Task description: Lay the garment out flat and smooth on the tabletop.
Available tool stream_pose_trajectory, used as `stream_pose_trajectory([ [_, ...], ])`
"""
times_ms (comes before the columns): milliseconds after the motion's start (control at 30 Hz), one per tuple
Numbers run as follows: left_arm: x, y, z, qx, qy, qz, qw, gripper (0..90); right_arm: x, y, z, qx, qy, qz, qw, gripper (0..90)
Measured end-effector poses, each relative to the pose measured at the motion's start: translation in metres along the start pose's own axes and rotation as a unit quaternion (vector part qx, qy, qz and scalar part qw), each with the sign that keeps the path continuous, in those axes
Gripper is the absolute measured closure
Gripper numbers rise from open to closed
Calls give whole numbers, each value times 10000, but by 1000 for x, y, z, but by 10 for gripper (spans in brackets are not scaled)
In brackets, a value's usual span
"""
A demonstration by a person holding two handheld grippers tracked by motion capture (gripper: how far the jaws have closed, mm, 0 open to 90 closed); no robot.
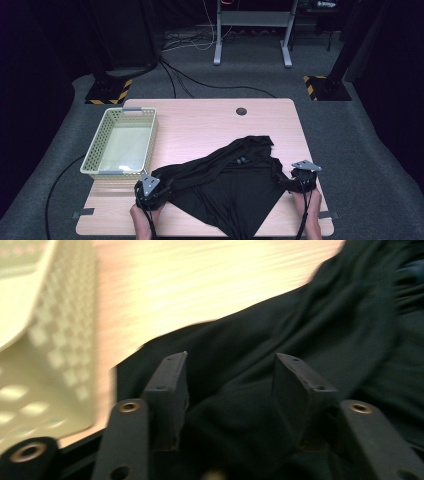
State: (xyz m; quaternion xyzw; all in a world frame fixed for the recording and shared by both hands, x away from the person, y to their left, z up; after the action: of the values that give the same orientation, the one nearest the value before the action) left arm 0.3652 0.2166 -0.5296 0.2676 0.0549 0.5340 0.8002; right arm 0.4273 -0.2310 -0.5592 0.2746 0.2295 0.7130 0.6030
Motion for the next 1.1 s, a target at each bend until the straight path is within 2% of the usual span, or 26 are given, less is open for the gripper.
stream_pose_trajectory([
  [67,-12,-2,5,-84,-69,-132,9999,429,1,1,0,-23,48,-9,10000,104],
  [200,-39,-16,8,94,-485,-496,9975,417,3,2,0,-90,132,33,9999,147],
  [267,-47,-24,10,154,-663,-586,9960,424,6,6,3,-335,9,303,9990,167],
  [333,-51,-33,12,291,-812,-610,9944,442,16,10,11,-520,97,414,9977,209],
  [467,-52,-51,10,575,-833,-730,9922,490,53,5,38,-710,364,755,9940,323],
  [500,-52,-51,10,575,-833,-730,9922,511,53,5,38,-710,364,755,9940,323],
  [533,-51,-52,11,549,-868,-718,9921,511,62,-1,44,-665,406,842,9934,346],
  [567,-50,-53,11,528,-855,-682,9926,552,78,-15,57,-625,466,970,9922,413],
  [600,-49,-54,11,583,-860,-657,9924,552,78,-15,57,-625,466,970,9922,413],
  [667,-47,-55,11,618,-833,-702,9921,604,90,-34,66,-468,470,1051,9923,458],
  [700,-47,-56,11,633,-865,-701,9918,640,96,-53,73,-226,424,1041,9934,473],
  [733,-47,-56,11,633,-865,-701,9918,661,96,-53,73,-226,424,1041,9934,473],
  [767,-47,-56,11,635,-867,-712,9917,661,98,-62,75,-135,381,998,9942,496],
  [833,-47,-57,11,632,-859,-721,9917,699,101,-75,77,76,242,1105,9936,513],
  [900,-47,-57,11,641,-858,-722,9916,726,104,-83,78,142,229,1099,9936,564],
  [933,-46,-57,11,638,-839,-715,9919,736,105,-86,79,155,231,1117,9933,618],
  [1000,-45,-56,11,623,-792,-716,9923,775,109,-88,77,92,257,1042,9942,810],
  [1033,-45,-56,11,619,-765,-719,9925,775,109,-88,77,92,257,1042,9942,810],
  [1100,-43,-55,11,570,-719,-730,9931,805,109,-86,75,5,280,1001,9946,876],
])
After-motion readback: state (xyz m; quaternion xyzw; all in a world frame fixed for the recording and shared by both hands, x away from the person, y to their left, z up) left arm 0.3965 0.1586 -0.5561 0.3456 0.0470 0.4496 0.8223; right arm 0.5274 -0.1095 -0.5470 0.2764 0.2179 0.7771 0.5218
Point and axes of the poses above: each handheld gripper's, and its own axes: y roughly backward along the jaws, z roughly out of its top, x roughly to its left, the point moved 5 cm from there along -y, roughly forward along the jaws, and after that the axes turned 12 degrees about -y, right-handed, at the moved point
